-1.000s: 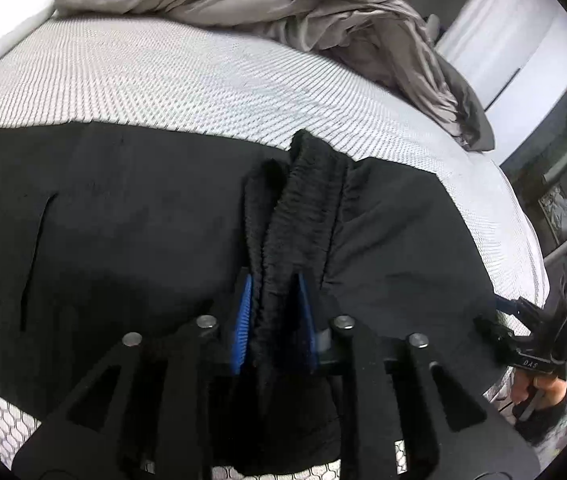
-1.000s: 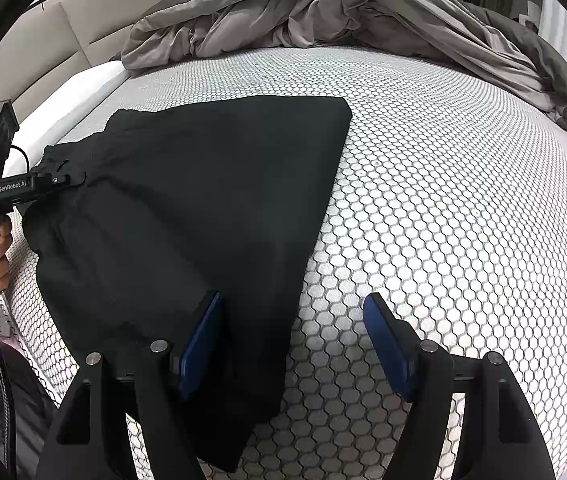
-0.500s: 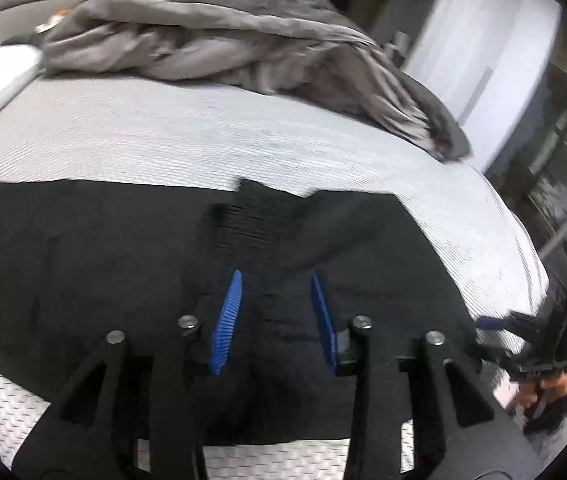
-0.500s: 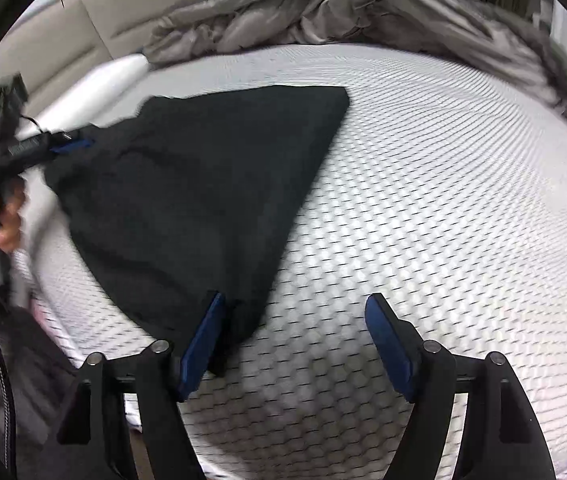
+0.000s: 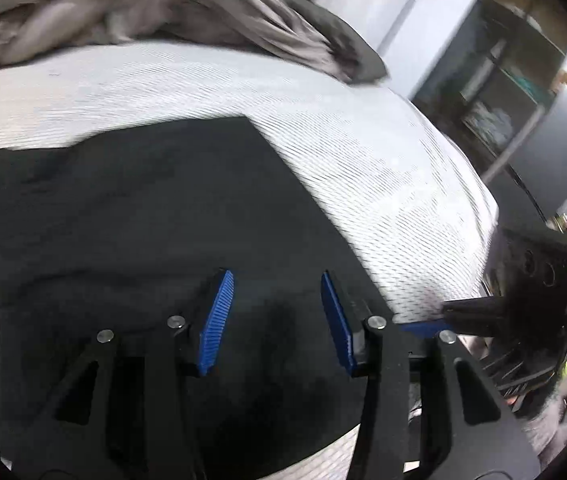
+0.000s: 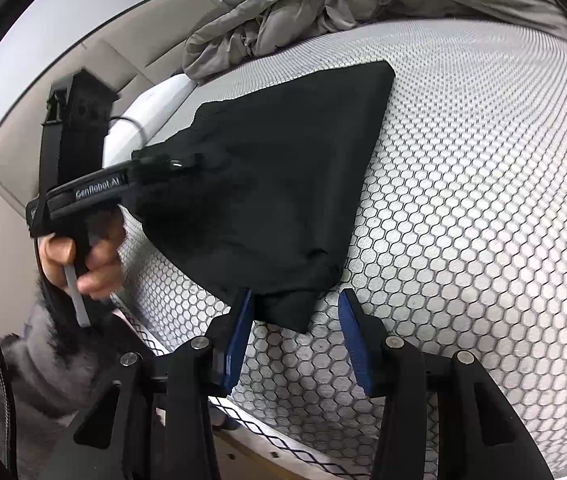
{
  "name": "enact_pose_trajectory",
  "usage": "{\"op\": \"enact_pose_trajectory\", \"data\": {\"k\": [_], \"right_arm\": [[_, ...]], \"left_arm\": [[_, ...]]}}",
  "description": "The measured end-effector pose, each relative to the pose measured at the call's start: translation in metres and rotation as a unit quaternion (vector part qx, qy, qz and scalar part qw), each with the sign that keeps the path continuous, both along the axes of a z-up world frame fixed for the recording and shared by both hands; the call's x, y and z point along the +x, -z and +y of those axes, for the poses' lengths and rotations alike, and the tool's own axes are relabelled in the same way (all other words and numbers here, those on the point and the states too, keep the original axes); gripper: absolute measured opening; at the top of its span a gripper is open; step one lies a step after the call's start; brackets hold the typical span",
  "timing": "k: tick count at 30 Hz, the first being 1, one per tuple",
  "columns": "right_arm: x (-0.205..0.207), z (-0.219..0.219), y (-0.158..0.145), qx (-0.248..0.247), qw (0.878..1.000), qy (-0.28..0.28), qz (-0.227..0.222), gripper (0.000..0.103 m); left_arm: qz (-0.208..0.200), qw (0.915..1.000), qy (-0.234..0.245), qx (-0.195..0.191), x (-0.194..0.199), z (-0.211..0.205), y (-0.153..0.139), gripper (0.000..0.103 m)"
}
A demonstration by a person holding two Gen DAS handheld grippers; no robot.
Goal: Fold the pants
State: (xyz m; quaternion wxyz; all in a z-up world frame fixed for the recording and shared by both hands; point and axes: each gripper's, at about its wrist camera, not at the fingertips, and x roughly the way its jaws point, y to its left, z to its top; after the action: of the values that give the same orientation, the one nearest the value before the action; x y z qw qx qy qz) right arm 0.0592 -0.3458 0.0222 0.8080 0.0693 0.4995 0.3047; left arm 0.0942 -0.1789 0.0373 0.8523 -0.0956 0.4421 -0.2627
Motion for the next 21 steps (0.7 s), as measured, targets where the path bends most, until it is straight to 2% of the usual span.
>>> {"op": "enact_pose_trajectory", "data": {"k": [2, 4, 6, 7, 12, 16, 18, 20, 21], "right_arm": [[0.006, -0.005, 0.003, 0.028, 0.999, 0.012, 0.016, 0.036], [0.012, -0.012, 0.007, 0.055, 0.998, 0.024, 0.033, 0.026], [0.011, -0.015, 0.011, 0.049, 0.998, 0.03, 0.033, 0.007], [0.009, -0.017, 0.011, 0.056, 0.998, 0.025, 0.034, 0.003], [-0.009, -0.013, 0.006, 0.058, 0.998, -0.003, 0.033, 0.002], [-0.021, -0.011, 0.0, 0.038, 0.999, -0.025, 0.03, 0.004], [-0.026, -0.018, -0.009, 0.031, 0.999, -0.012, 0.016, 0.019], [-0.019, -0.027, -0.017, 0.05, 0.999, 0.013, 0.002, 0.031], [-0.016, -0.033, -0.018, 0.064, 0.998, 0.028, -0.003, 0.032]], "left_arm": [[0.016, 0.9992, 0.019, 0.031, 0.008, -0.033, 0.01, 0.043], [0.022, 0.9978, 0.019, 0.059, 0.012, -0.048, 0.019, 0.043], [0.03, 0.9982, 0.013, 0.05, 0.016, -0.05, 0.021, 0.043], [0.035, 0.9986, 0.009, 0.038, 0.019, -0.049, 0.021, 0.043], [0.049, 0.9986, -0.018, 0.011, 0.027, -0.043, 0.022, 0.043], [0.049, 0.9984, -0.028, 0.001, 0.022, -0.042, 0.014, 0.043], [0.033, 0.9993, -0.015, -0.003, 0.015, -0.035, 0.002, 0.043], [0.004, 1.0, 0.006, 0.002, 0.004, -0.043, -0.008, 0.047], [-0.001, 0.9998, 0.016, 0.009, 0.002, -0.049, -0.009, 0.048]]}}
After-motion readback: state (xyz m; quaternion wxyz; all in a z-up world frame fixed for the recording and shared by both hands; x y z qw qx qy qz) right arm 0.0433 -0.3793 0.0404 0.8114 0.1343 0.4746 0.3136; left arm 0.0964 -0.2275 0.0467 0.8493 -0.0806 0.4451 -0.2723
